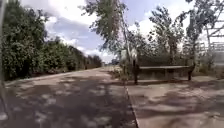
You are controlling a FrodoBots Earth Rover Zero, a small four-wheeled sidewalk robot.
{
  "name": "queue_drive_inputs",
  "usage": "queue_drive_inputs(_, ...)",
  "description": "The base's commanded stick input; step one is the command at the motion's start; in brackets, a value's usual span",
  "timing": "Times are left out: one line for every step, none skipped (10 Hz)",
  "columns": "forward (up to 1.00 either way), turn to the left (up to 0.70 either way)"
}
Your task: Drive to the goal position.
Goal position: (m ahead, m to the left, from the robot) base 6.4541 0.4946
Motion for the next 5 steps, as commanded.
queue_drive_inputs(0.70, 0.00)
queue_drive_inputs(0.70, 0.00)
queue_drive_inputs(0.70, 0.00)
queue_drive_inputs(0.70, 0.00)
queue_drive_inputs(0.70, 0.00)
